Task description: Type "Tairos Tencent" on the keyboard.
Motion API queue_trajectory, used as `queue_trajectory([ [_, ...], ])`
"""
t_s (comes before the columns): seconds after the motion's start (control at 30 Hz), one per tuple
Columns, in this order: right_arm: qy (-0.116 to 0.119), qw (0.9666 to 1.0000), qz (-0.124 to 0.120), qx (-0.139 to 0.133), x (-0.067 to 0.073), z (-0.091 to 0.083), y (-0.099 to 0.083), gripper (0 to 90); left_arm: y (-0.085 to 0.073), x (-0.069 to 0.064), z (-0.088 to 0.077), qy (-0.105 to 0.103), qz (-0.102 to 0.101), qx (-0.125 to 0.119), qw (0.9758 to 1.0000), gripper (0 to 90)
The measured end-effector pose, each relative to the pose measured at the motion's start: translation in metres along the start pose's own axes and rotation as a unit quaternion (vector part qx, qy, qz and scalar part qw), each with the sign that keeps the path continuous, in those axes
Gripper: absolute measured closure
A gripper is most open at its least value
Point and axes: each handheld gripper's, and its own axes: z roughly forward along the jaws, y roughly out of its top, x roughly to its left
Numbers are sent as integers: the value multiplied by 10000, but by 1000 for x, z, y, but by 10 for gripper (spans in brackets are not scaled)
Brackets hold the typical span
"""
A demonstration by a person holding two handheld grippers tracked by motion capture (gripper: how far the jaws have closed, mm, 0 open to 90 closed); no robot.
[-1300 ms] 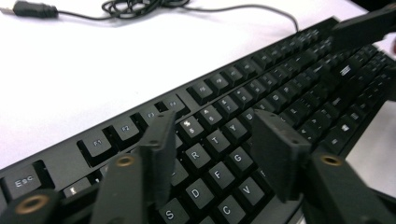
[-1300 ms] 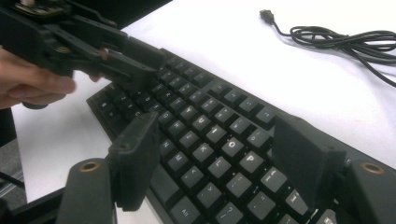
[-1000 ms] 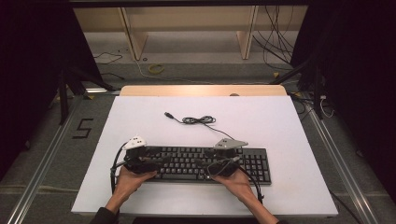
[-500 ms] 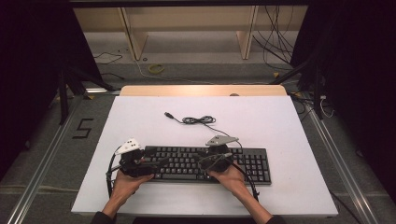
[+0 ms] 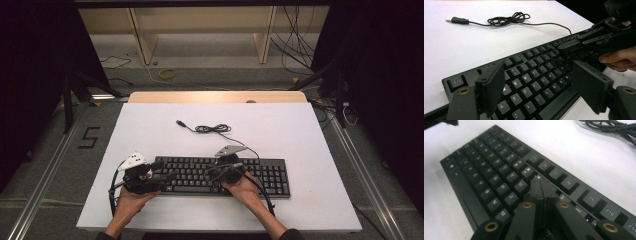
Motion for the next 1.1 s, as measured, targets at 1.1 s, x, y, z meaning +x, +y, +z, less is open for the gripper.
queue_trajectory([
  [1.1,-169,9997,71,145,-1,2,-4,897,-6,2,-4,142,11,69,9999,273],
])
